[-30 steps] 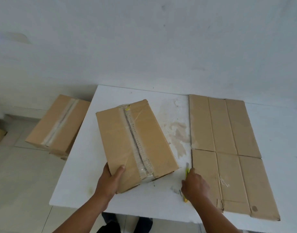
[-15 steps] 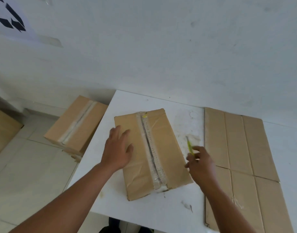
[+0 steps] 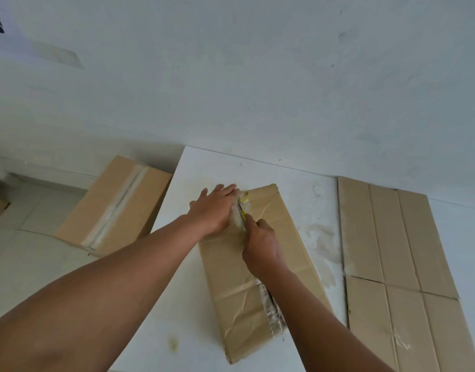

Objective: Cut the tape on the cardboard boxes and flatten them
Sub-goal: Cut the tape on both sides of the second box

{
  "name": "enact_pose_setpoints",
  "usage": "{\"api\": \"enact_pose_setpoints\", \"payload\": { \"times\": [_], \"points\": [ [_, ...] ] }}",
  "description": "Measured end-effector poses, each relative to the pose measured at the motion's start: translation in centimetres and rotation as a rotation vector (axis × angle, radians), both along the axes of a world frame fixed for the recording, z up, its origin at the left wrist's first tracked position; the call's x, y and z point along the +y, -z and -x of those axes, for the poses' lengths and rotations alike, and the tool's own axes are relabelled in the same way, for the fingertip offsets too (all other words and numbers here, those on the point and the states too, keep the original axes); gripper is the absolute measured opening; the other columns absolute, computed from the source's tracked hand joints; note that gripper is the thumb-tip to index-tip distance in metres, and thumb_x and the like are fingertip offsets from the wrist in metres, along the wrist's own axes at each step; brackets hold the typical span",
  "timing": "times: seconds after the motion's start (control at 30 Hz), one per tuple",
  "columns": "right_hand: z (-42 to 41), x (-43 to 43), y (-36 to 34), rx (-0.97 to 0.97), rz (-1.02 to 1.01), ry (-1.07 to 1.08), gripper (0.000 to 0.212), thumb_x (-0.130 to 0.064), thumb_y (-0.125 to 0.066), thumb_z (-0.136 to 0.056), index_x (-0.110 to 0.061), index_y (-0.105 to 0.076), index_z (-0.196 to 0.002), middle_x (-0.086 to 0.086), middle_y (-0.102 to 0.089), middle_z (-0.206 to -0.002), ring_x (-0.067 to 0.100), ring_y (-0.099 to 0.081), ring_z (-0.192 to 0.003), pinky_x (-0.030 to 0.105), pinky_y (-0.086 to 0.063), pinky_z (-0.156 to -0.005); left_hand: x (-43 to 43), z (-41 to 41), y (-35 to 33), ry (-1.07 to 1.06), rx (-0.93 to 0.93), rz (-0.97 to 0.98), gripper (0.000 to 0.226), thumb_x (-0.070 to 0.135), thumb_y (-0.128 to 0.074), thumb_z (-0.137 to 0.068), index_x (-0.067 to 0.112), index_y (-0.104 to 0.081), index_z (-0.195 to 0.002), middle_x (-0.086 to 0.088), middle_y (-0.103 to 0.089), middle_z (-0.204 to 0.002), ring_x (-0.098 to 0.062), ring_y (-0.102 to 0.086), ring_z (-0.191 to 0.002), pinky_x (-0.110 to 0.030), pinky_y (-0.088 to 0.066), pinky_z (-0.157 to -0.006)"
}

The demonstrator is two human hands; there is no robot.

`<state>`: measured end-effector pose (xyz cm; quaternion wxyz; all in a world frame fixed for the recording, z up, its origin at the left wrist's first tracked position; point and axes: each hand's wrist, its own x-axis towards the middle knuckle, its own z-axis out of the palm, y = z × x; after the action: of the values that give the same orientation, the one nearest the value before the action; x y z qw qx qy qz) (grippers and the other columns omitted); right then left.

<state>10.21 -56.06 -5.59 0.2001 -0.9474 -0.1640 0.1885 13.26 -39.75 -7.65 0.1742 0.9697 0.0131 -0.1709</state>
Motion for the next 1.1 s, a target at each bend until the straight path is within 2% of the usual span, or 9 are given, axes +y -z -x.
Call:
{"api": "enact_pose_setpoints", "payload": {
  "times": [0.13,0.27,0.4,0.57,0.7,0.87,0.97,1.0,1.1],
  "points": [
    [-0.3,1.2,-0.2,0.039,0.12,-0.007,0.073,0.003,-0.048,-0.091,-0.017,-0.021,-0.156,0.011,-0.047,-0.124,0.029,-0.056,-0.101,0.031,-0.043,-0.08,0.2,-0.2,0.8,0.046,-0.024,-0.032,0.056,0.021,-0.029,-0.108,0.021,-0.012,-0.161,0.006,-0.01,-0.168,-0.02,-0.027,-0.148,-0.045,-0.021,-0.121],
    [-0.7,2.4,-0.4,0.06,0.209,-0.011,0.072,0.003,-0.051,-0.092,-0.014,-0.022,-0.155,0.011,-0.044,-0.125,0.024,-0.053,-0.088,0.029,-0.043,-0.073,0.1,-0.1,1.6,0.059,-0.085,-0.059,0.065,0.014,-0.04,-0.101,0.017,-0.014,-0.16,0.005,-0.021,-0.162,-0.019,-0.034,-0.14,-0.044,-0.031,-0.114],
    [-1.0,2.7,-0.9,0.071,0.256,-0.006,0.067,0.003,-0.052,-0.093,-0.013,-0.027,-0.153,0.011,-0.045,-0.124,0.02,-0.047,-0.081,0.028,-0.045,-0.072,0.5,-0.3,1.8,0.111,-0.069,-0.073,0.075,0.011,-0.046,-0.094,0.014,-0.01,-0.16,0.001,-0.015,-0.165,-0.02,-0.029,-0.144,-0.046,-0.031,-0.115],
    [0.2,1.5,-1.6,0.093,0.347,-0.046,0.064,0.002,-0.052,-0.092,-0.014,-0.032,-0.151,0.012,-0.046,-0.12,0.024,-0.05,-0.082,0.032,-0.042,-0.068,0.8,-0.1,2.2,0.128,-0.04,-0.06,0.072,0.011,-0.04,-0.098,0.015,-0.005,-0.161,0.001,-0.006,-0.168,-0.018,-0.016,-0.151,-0.05,-0.017,-0.121],
    [2.6,-0.5,-2.2,0.108,0.383,-0.062,0.054,0.002,-0.049,-0.092,-0.013,-0.042,-0.143,0.011,-0.048,-0.113,0.021,-0.043,-0.075,0.031,-0.039,-0.066,0.7,0.0,2.1,0.143,-0.038,-0.063,0.067,0.017,-0.035,-0.103,0.015,-0.001,-0.161,-0.001,-0.002,-0.169,-0.02,-0.012,-0.152,-0.052,-0.015,-0.122],
    [6.5,-4.0,-3.2,0.156,0.42,-0.066,0.055,0.003,-0.049,-0.09,-0.015,-0.044,-0.142,0.005,-0.044,-0.099,0.02,-0.048,-0.075,0.031,-0.046,-0.066,0.1,0.3,1.8,0.143,-0.031,-0.14,0.069,0.022,-0.037,-0.106,0.016,0.005,-0.16,-0.001,0.008,-0.169,-0.025,-0.002,-0.155,-0.059,-0.008,-0.122],
    [7.7,-5.3,-3.5,0.148,0.403,-0.079,0.054,0.005,-0.052,-0.088,-0.014,-0.047,-0.138,0.003,-0.04,-0.093,0.02,-0.049,-0.073,0.03,-0.046,-0.064,-1.1,1.3,0.8,0.095,-0.046,-0.159,0.082,0.018,-0.049,-0.102,0.022,0.009,-0.161,-0.001,0.023,-0.166,-0.032,0.015,-0.154,-0.065,-0.002,-0.121],
    [7.9,-5.6,-3.5,0.143,0.388,-0.085,0.052,0.005,-0.052,-0.087,-0.014,-0.047,-0.136,0.003,-0.04,-0.093,0.021,-0.049,-0.073,0.031,-0.047,-0.064,-1.9,2.0,0.1,0.124,-0.039,-0.131,0.09,0.024,-0.056,-0.099,0.024,0.01,-0.16,-0.001,0.028,-0.164,-0.034,0.02,-0.152,-0.066,-0.002,-0.12],
    [7.7,-6.3,-3.2,0.131,0.352,-0.113,0.045,0.004,-0.052,-0.087,-0.011,-0.052,-0.129,0.005,-0.043,-0.094,0.022,-0.049,-0.073,0.032,-0.049,-0.067,-5.1,6.2,-2.0,0.409,0.09,-0.064,0.137,0.066,-0.079,-0.068,0.025,0.014,-0.159,0.002,0.029,-0.163,-0.031,0.023,-0.151,-0.066,-0.002,-0.12]
  ]
}}
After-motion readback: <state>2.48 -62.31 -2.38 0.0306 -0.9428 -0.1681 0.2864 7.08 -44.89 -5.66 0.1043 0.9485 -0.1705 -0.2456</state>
